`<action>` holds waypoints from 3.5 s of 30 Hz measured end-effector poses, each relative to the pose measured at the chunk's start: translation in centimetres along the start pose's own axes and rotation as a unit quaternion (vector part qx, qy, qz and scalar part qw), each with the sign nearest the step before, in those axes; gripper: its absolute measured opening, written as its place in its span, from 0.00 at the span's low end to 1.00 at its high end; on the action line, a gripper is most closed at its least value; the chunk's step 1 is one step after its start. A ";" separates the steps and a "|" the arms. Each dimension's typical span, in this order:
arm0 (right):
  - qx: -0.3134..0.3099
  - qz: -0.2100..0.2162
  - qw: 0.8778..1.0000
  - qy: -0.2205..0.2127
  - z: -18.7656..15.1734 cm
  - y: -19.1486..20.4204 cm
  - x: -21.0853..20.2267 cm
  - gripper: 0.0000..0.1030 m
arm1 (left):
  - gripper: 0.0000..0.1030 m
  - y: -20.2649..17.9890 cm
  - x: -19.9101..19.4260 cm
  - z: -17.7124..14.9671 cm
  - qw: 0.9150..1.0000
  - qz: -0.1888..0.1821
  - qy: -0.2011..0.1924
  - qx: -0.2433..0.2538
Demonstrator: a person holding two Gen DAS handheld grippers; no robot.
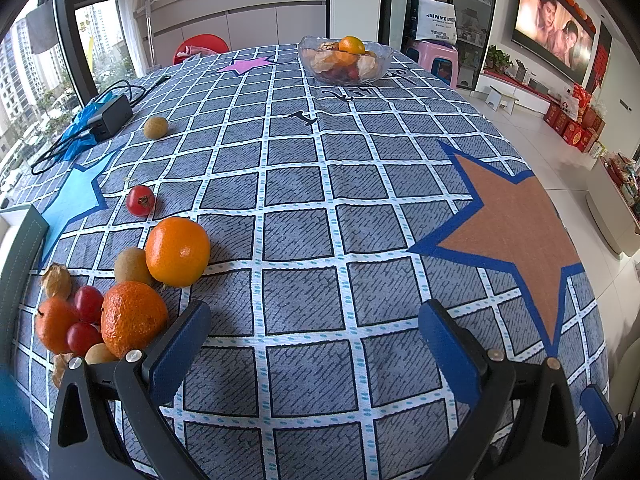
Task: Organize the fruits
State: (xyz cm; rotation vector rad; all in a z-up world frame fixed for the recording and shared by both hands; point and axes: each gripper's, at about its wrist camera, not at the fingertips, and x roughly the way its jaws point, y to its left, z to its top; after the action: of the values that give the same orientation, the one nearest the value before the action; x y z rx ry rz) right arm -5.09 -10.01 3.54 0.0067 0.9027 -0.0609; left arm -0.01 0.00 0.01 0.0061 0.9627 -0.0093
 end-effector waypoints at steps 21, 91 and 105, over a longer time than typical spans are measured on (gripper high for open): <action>0.003 0.001 1.000 -0.001 0.0 0.2 0.1 1.00 | 1.00 0.0 -0.4 0.0 1.000 -0.007 0.007 0.015; -0.056 0.138 0.988 0.048 4.8 15.5 1.9 0.38 | 0.26 21.5 -7.8 -9.7 0.998 -0.022 -0.052 -0.024; -0.068 0.131 0.989 0.033 4.3 14.7 0.0 0.34 | 0.26 23.0 -11.8 -9.7 0.995 -0.023 -0.089 -0.030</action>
State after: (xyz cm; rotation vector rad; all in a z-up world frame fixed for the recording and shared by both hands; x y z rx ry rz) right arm -0.88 4.50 5.93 0.0013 0.9630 0.2471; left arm -14.51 23.10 4.16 -0.0707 0.7839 -0.0230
